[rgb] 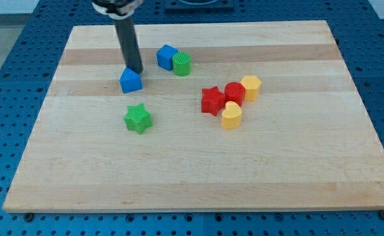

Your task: Nudge the blue cube to the right

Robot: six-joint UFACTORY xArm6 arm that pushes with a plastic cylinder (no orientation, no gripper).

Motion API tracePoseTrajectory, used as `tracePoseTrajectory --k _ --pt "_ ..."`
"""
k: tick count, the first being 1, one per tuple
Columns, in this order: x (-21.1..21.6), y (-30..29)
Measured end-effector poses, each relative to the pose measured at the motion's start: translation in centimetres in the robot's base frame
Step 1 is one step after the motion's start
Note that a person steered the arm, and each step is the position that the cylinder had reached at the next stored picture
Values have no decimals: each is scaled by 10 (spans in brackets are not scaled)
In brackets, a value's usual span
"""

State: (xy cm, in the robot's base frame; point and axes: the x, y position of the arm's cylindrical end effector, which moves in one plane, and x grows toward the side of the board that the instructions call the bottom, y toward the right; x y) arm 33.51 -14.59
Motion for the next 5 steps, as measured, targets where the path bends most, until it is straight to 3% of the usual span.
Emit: tracePoseTrajectory --k 4,5 --pt "-36 54" --pt "-27 56"
